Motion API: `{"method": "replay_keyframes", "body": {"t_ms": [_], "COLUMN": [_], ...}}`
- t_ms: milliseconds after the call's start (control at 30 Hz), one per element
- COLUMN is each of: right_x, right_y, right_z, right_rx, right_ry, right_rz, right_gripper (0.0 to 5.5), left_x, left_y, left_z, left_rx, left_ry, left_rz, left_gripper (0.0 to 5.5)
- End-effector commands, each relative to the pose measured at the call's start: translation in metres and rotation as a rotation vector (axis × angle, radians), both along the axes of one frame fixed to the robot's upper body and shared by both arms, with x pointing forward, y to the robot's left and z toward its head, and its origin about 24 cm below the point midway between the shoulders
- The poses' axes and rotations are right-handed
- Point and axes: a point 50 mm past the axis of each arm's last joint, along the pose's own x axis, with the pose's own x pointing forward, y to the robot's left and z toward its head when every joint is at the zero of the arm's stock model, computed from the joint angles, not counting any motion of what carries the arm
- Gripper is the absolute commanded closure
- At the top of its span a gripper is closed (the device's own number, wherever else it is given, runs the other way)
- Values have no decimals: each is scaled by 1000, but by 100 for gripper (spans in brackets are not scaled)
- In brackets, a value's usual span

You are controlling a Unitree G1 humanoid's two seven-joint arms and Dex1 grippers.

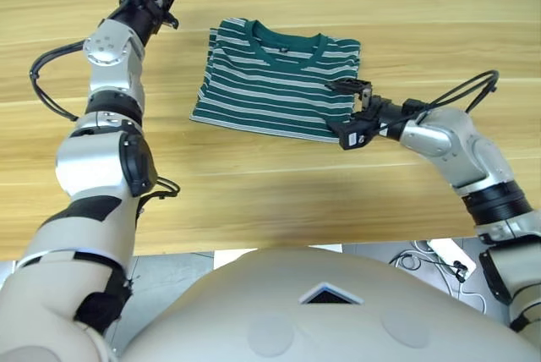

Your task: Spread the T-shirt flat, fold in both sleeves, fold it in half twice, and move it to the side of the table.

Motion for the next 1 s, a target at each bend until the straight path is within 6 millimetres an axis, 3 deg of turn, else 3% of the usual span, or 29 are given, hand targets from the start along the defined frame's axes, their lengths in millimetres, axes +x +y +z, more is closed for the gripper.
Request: {"method": "replay_keyframes", "body": {"t_ms": [33,100,167,200,267,467,567,667,867,1000], "right_x": [-69,-94,-98,-93,-76,-12,-5,-4,14,51], "right_y": [5,24,40,44,52,101,138,168,186,158], "right_z": [-17,23,72,86,92,68,50,19,-41,-57], "right_rx": [-8,223,534,643,736,702,661,567,387,353], "right_ry": [279,297,277,265,241,63,66,127,183,90], "right_rz": [218,383,452,452,397,144,170,204,107,-258], "right_gripper": [98,98,98,98,98,98,98,98,98,98], "left_x": [-8,-11,-13,-13,-14,-14,-14,-13,-18,-18], "left_y": [20,27,29,28,23,13,9,-1,-2,-7], "left_z": [3,5,5,4,3,4,4,1,-6,-8], "left_rx": [25,33,33,37,48,57,47,42,26,16], "left_ry": [-37,-51,-64,-71,-85,-131,-144,-146,-149,-148], "left_rz": [36,47,49,42,24,-13,-18,-45,-37,-46], "left_gripper": [361,361,361,361,361,361,361,361,361,361]}}
